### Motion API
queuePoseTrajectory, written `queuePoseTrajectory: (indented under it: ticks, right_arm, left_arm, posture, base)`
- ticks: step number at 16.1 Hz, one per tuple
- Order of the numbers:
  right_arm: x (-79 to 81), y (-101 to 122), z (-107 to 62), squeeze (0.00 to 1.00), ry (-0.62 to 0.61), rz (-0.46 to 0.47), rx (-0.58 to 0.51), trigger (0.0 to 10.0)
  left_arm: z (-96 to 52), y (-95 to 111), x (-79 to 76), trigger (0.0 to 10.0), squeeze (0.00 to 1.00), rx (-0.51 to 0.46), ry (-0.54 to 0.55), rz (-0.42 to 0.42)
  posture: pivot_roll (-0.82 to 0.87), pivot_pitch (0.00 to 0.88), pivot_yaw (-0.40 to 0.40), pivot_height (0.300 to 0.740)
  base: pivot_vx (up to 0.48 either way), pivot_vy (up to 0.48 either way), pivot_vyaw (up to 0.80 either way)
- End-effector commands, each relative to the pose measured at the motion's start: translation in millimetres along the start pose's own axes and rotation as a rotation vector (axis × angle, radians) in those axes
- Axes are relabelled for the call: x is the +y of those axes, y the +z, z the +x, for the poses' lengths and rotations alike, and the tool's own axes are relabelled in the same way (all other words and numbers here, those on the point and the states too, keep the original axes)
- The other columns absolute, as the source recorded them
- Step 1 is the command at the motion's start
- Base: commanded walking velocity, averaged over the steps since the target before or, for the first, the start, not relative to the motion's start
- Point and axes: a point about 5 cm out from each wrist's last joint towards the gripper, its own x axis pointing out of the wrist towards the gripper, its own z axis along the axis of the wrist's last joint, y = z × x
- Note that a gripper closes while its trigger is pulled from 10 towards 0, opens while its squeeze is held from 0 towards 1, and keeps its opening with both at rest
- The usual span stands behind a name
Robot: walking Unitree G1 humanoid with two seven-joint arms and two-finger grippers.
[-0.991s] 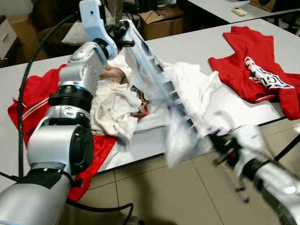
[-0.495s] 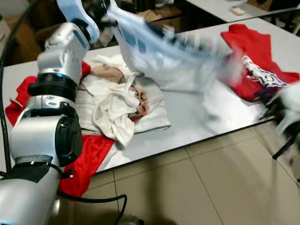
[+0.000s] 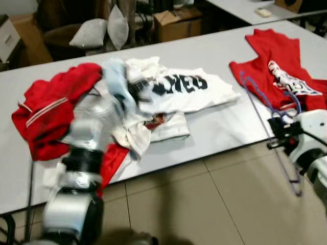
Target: Hang hanger
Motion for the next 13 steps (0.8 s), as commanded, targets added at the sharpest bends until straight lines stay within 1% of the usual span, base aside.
queuePoseTrajectory:
  ticks: [1, 2, 3, 4, 5, 6, 7, 8, 9, 10, 11, 12, 13]
  right_arm:
    - [10.8, 11.3, -3.3, 0.0, 0.073, 0.001, -0.061, 10.0]
    - [25.1, 18.3, -7.9, 0.0, 0.189, 0.01, -0.114, 10.0]
    - [32.9, 20.3, -10.1, 0.0, 0.25, 0.016, -0.128, 10.0]
    - [47.5, 22.0, -12.7, 0.0, 0.356, 0.017, -0.141, 10.0]
    - [59.0, 23.2, -13.6, 0.0, 0.426, 0.024, -0.149, 10.0]
    - [66.1, 24.3, -14.2, 0.0, 0.469, 0.034, -0.149, 10.0]
    - [70.5, 24.2, -14.6, 0.0, 0.499, 0.035, -0.143, 10.0]
    - [73.6, 23.5, -13.9, 0.0, 0.517, 0.033, -0.138, 10.0]
    - [76.5, 22.2, -10.4, 0.0, 0.523, 0.029, -0.132, 10.0]
    - [78.1, 20.8, -4.5, 0.0, 0.511, 0.022, -0.125, 10.0]
    - [78.6, 19.7, 12.9, 0.0, 0.447, 0.033, -0.115, 10.0]
    - [79.0, 20.7, 26.9, 0.0, 0.397, 0.061, -0.112, 10.0]
    - [80.1, 21.9, 32.4, 0.0, 0.388, 0.069, -0.115, 10.0]
  left_arm:
    - [-0.4, 16.8, -2.3, 0.0, 0.0, -0.043, 0.018, 0.035]
    - [3.3, 31.0, -5.3, 0.0, 0.0, -0.078, 0.018, 0.052]
    - [5.4, 40.4, -7.3, 0.0, 0.0, -0.103, 0.013, 0.055]
    - [7.6, 61.3, -13.3, 0.0, 0.0, -0.161, -0.004, 0.035]
    - [7.4, 81.1, -19.6, 0.0, 0.0, -0.22, -0.021, -0.008]
    - [6.9, 95.3, -22.3, 0.0, 0.0, -0.261, -0.024, -0.052]
    - [7.2, 109.1, -23.0, 0.0, 0.0, -0.293, -0.024, -0.079]
    - [7.8, 119.6, -24.9, 0.0, 0.0, -0.312, -0.039, -0.096]
    - [8.6, 127.4, -29.8, 0.0, 0.0, -0.319, -0.07, -0.087]
    - [9.5, 129.9, -36.0, 0.0, 0.0, -0.311, -0.104, -0.073]
    - [10.7, 130.0, -47.7, 0.0, 0.0, -0.29, -0.157, -0.052]
    - [11.0, 128.2, -55.0, 0.0, 0.0, -0.276, -0.183, -0.042]
    - [11.3, 127.1, -57.3, 0.0, 0.0, -0.27, -0.185, -0.043]
  posture:
    - [0.03, 0.0, 0.118, 0.74]
    - [0.03, 0.0, 0.118, 0.74]
    - [0.04, 0.0, 0.118, 0.74]
    - [0.04, 0.0, 0.116, 0.74]
    - [0.04, 0.0, 0.112, 0.74]
    - [0.05, 0.0, 0.108, 0.74]
    - [0.05, 0.0, 0.107, 0.74]
    - [0.05, 0.0, 0.107, 0.74]
    - [0.05, 0.0, 0.108, 0.74]
    - [0.05, 0.0, 0.108, 0.74]
    - [0.05, 0.0, 0.112, 0.74]
    - [0.05, 0.0, 0.116, 0.74]
    - [0.05, 0.0, 0.116, 0.74]
  base:
    - [0.0, 0.0, 0.0]
    - [0.0, 0.0, 0.0]
    - [0.0, 0.0, 0.0]
    - [0.0, 0.0, 0.0]
    - [0.0, 0.0, 0.0]
    - [0.0, 0.0, 0.0]
    - [0.0, 0.0, 0.0]
    - [0.0, 0.0, 0.0]
    - [0.0, 0.0, 0.0]
    - [0.0, 0.0, 0.0]
    - [0.0, 0.0, 0.0]
    - [0.0, 0.0, 0.0]
    - [0.0, 0.0, 0.0]
